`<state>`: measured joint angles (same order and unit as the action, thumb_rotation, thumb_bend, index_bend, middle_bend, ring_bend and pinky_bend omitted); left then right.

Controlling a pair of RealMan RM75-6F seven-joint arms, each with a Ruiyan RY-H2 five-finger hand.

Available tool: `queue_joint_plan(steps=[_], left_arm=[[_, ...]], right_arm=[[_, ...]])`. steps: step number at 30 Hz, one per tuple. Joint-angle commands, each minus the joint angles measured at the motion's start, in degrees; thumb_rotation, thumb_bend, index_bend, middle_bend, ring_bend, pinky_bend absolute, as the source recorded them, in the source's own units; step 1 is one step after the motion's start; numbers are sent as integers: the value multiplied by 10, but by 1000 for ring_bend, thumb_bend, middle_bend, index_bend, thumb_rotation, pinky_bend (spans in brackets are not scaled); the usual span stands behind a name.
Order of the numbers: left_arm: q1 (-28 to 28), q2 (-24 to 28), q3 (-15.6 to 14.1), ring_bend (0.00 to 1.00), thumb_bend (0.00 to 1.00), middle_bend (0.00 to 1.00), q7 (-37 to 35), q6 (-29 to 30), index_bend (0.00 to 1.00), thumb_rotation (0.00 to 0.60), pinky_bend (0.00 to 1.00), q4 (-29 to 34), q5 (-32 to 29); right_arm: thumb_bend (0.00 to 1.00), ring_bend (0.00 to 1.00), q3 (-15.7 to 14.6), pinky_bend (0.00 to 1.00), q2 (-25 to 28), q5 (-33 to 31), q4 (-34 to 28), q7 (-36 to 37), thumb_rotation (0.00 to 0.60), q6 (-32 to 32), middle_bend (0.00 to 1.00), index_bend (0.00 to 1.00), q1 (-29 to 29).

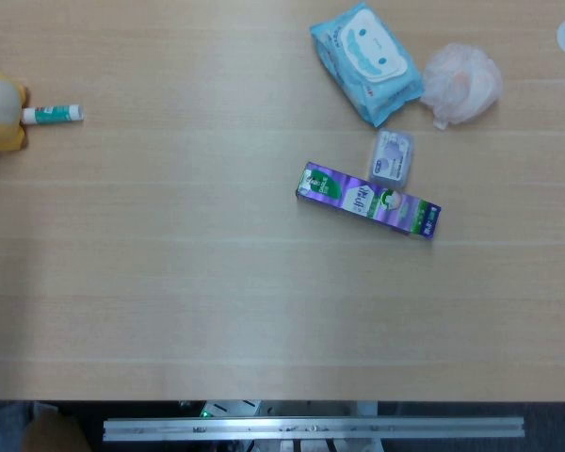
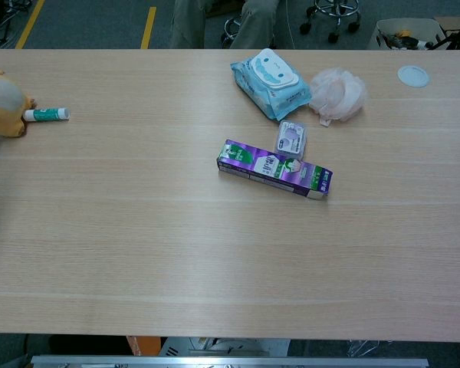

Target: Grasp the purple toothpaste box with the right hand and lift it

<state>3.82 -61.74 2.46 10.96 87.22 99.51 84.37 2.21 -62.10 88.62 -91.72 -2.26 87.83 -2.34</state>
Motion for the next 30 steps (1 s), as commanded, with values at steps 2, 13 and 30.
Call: queue_joint_plan(steps=[2,13,30], left_arm=[[-1,0,-1,104,328,107,-2,-1,62,600,148,-1,1],[-4,6,-3,104,328,108,-7,0,62,600,148,1,3],[0,12,-4,104,328,109,-5,-10,62,600,148,13,4]], right_arm=[[205,328,-3,475,5,3,-4,2,600,3,337,275,3],[205,328,-6,475,16,25,-21,18,600,-16,337,276,-12],[67,265,42,437,3,-6,-125,-31,600,-270,300,193,-201]])
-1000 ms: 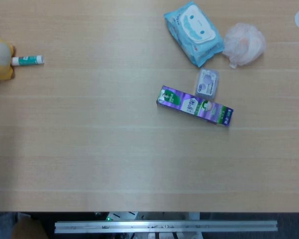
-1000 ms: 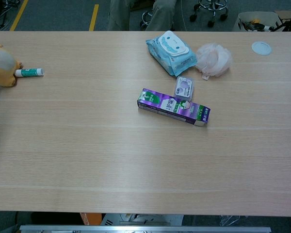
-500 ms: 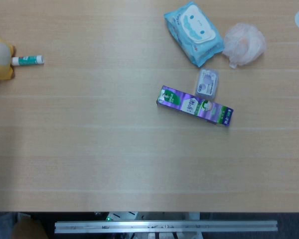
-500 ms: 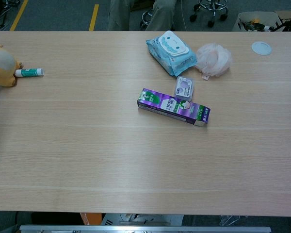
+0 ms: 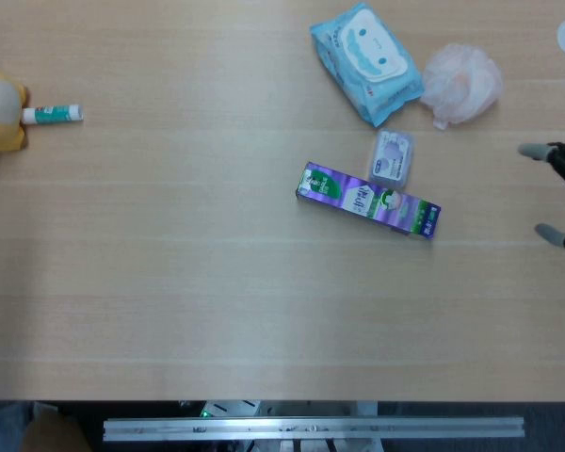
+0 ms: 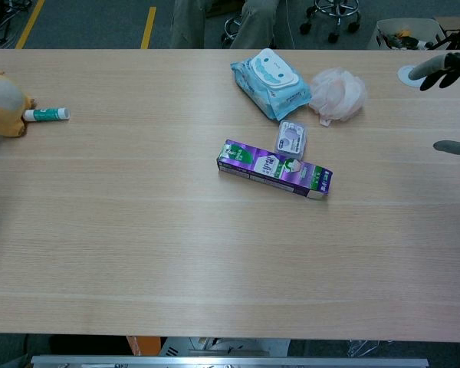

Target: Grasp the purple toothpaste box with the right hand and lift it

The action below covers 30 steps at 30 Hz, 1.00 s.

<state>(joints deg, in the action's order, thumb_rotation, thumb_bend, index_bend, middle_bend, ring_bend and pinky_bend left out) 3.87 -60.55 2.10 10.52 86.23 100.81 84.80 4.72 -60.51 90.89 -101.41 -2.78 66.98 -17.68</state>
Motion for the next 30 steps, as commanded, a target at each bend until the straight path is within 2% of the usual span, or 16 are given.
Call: queue_joint_plan(steps=[1,5,9,15,24,30], left_arm=[[0,0,-1,104,328,108,-1,0,62,600,148,0,0],[0,1,-1,104,328,107,-2,-4,62,600,148,1,-3],[-4,1,-3,104,328,107,-6,4,62,600,148,1,2],[-8,3,-2,105,328,107,-18,7,62,600,148,-5,-2],[-13,3,-5,104,329,106,-33,9,62,600,148,-10,0],[-14,4,-6,105,328,105,-38,7,62,600,148,-15,0]], right_arm=[[55,248,20,420,-16,-41,-34,-32,600,-80,291,181,-59],[4,174,40,343,-34,-101,-56,-63,600,-149,238,106,-108],[0,166,55,335,-71,-169,-59,-123,600,-194,225,69,-157],[0,166,63,334,-150,-281,-18,-213,600,-211,225,68,-219],[0,166,40,335,-250,-413,57,-331,600,-207,221,67,-301],[0,166,27,334,-312,-468,120,-365,600,-210,221,67,-342]])
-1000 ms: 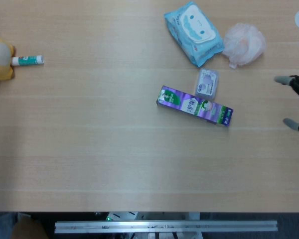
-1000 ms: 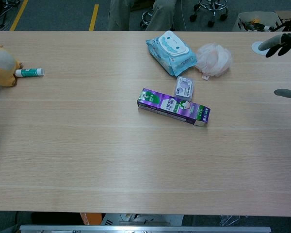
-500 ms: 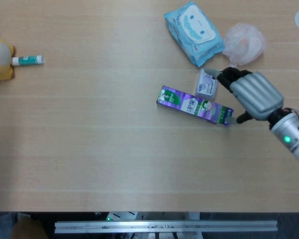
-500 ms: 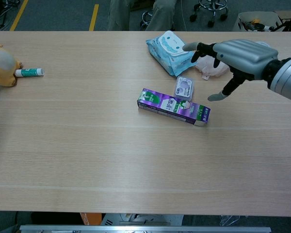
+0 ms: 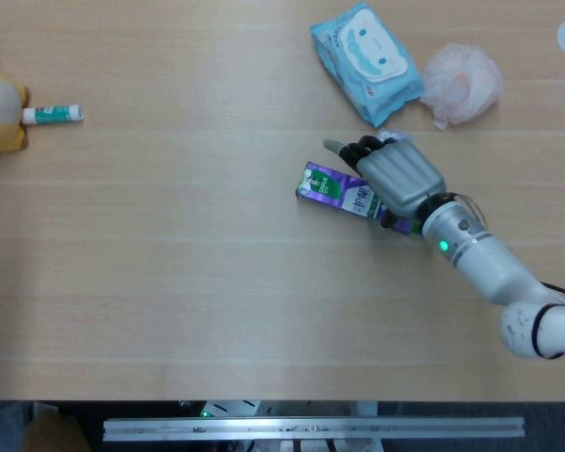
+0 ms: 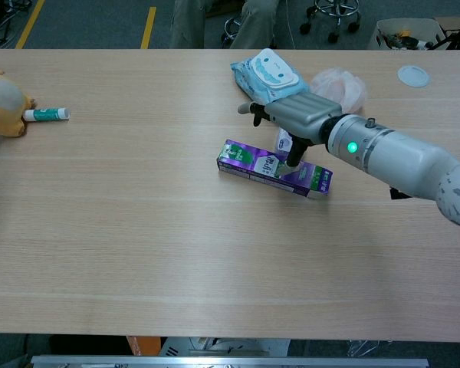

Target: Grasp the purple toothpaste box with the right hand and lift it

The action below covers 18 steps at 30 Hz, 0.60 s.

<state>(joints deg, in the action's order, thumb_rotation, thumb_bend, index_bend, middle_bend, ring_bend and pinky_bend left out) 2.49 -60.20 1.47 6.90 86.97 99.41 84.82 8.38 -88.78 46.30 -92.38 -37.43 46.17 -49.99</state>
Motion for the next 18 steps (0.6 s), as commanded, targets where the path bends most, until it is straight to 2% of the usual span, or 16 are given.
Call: queue_joint_plan(steps=[1,10,18], left_arm=[[-1,0,0,104,328,104,-2,0,62,600,148,-2,-2],[-1,1,2,104,328,104,-15,-6,62,600,148,-13,-9],[0,-1,4,105,328,104,-19,-13,62,600,148,-20,-16]], right_arm=[[0,166,-12,335,-37,-26,39,-23,600,-1,221,67,-23],[0,166,-13,334,-89,-61,108,-21,600,-5,221,67,-51],[0,166,-19,334,-109,-73,134,-13,600,-30,221,67,-72]])
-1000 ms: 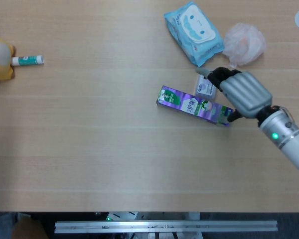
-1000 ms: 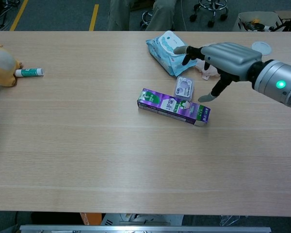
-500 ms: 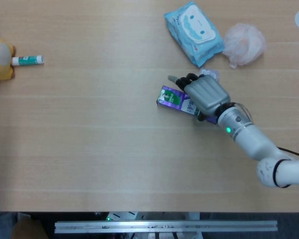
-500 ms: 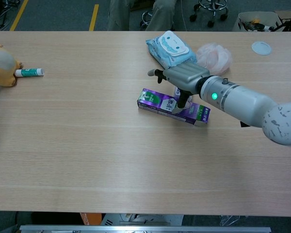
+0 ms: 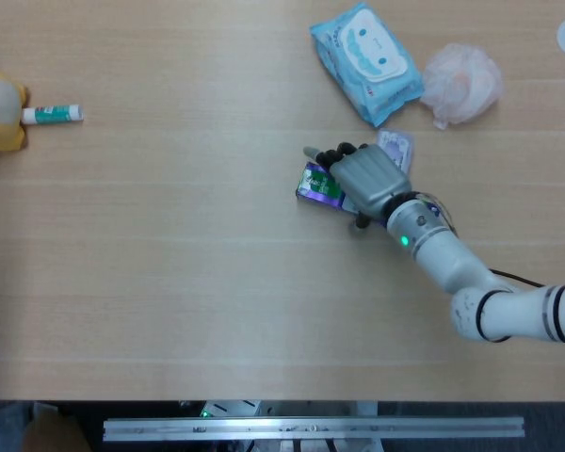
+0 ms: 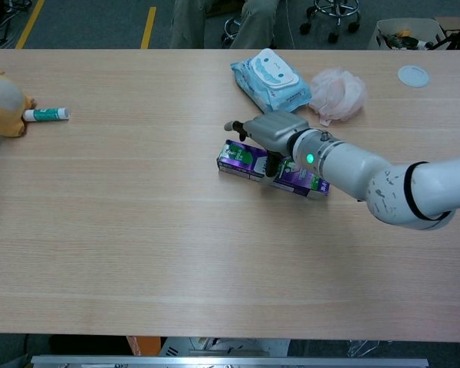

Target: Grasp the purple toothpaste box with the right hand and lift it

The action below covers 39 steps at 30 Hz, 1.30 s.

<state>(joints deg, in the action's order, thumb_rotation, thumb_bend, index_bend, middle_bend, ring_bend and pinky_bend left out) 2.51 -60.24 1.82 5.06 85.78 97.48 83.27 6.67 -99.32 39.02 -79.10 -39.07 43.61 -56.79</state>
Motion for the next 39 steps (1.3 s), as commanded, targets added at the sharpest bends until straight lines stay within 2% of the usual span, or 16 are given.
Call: queue_joint_plan(steps=[1,12,16,20,27,34,39], left_arm=[[0,0,0,104,328,104,0,-1,62,600,148,-1,-1],[-3,-2,-3,104,328,104,-6,-1,62,600,148,-5,0],[-5,-1,-3,104,328,103,-9,1,62,600,148,-6,0],[-7,0,-3,104,329,101,-10,3,62,600,148,-6,0],[-10,0,-4,104,329,99,-8,3,62,600,148,-4,-3],[-13,1,-4,104,328,99,-7,5,62,600,131,-2,-5],[-12,1,-4,105,328,98,-6,5,62,600,131,-3,-4]], right_arm=[[0,166,-3,334,-4,0,-1,6,600,-7,221,67,-6],[2,164,-28,334,-8,16,-19,4,600,15,221,67,-10],[123,188,-32,335,-17,23,-3,0,600,24,239,95,-12],[292,241,-34,370,-31,34,21,1,600,25,281,183,-13],[359,343,-36,495,-53,57,50,6,600,28,349,327,-11],[382,385,-15,553,-41,123,26,76,600,49,376,365,11],[375,386,-4,553,-21,211,-2,168,600,96,382,365,46]])
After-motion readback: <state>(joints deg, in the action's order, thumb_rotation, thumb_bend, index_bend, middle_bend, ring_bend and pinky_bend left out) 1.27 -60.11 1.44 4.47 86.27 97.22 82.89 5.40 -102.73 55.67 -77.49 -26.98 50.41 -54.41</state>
